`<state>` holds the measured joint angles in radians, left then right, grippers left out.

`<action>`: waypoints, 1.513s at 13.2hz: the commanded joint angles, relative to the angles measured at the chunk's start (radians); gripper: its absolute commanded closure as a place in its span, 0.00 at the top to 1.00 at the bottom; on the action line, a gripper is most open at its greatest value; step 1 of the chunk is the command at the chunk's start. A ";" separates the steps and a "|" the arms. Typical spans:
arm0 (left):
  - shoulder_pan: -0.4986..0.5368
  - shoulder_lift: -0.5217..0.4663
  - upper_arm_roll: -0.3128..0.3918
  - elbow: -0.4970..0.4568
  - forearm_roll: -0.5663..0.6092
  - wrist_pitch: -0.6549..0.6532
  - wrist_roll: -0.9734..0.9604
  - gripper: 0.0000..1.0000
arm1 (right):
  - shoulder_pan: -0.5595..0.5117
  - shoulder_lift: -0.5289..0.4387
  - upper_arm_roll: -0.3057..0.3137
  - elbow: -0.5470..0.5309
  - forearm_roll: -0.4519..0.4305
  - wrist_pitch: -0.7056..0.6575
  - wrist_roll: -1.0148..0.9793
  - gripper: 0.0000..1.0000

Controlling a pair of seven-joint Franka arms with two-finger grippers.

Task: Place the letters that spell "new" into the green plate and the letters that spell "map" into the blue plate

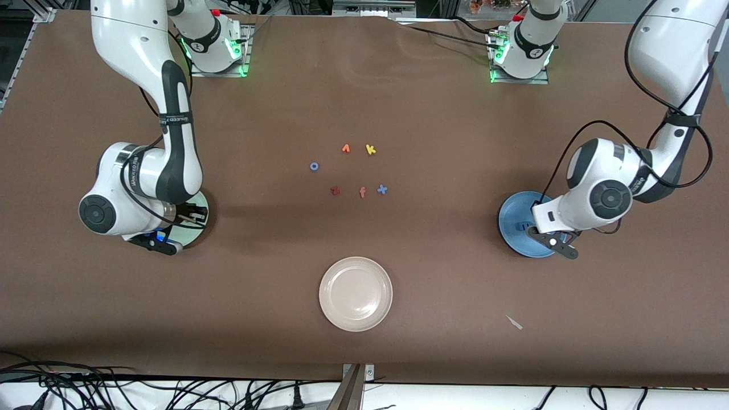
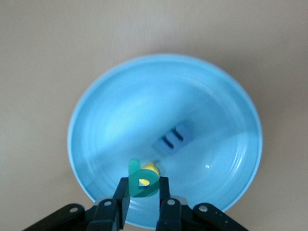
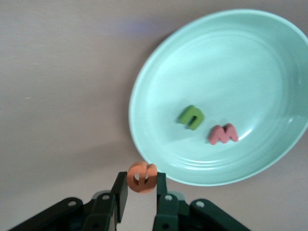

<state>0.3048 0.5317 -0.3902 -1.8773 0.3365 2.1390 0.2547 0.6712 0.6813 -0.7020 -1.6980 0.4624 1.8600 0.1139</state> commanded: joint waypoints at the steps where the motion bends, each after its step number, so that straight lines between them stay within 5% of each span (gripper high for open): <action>1: 0.002 -0.022 -0.015 -0.064 -0.040 0.010 0.000 0.00 | -0.018 0.001 -0.007 -0.020 -0.018 0.033 -0.010 0.00; 2: 0.002 -0.022 -0.024 -0.081 -0.040 0.030 0.000 0.04 | -0.022 0.010 -0.007 -0.017 -0.024 0.042 -0.010 0.00; 4: 0.013 -0.047 -0.053 -0.141 -0.042 0.061 -0.005 0.07 | -0.032 0.014 -0.008 -0.003 -0.024 0.045 0.003 0.75; 5: 0.014 -0.061 -0.058 -0.157 -0.042 0.061 -0.009 0.26 | -0.033 0.012 -0.008 0.009 -0.024 0.036 0.001 1.00; 6: 0.014 -0.064 -0.058 -0.157 -0.042 0.061 -0.009 0.99 | -0.032 0.009 -0.008 0.018 -0.024 0.034 0.001 1.00; 10: 0.011 -0.108 -0.064 -0.082 -0.043 0.015 -0.009 1.00 | -0.024 0.004 -0.007 0.092 -0.016 -0.062 0.003 1.00; 16: 0.011 -0.139 -0.128 0.329 -0.051 -0.512 -0.014 1.00 | 0.028 0.003 -0.005 0.224 -0.016 -0.254 0.007 1.00; 20: 0.011 -0.191 -0.133 0.554 -0.073 -0.703 -0.011 1.00 | 0.097 -0.023 -0.021 0.248 -0.030 -0.295 0.010 1.00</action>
<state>0.3120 0.3513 -0.5228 -1.4258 0.2987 1.5103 0.2420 0.7328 0.6866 -0.7112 -1.4588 0.4542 1.5921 0.1165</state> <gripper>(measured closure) 0.000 0.000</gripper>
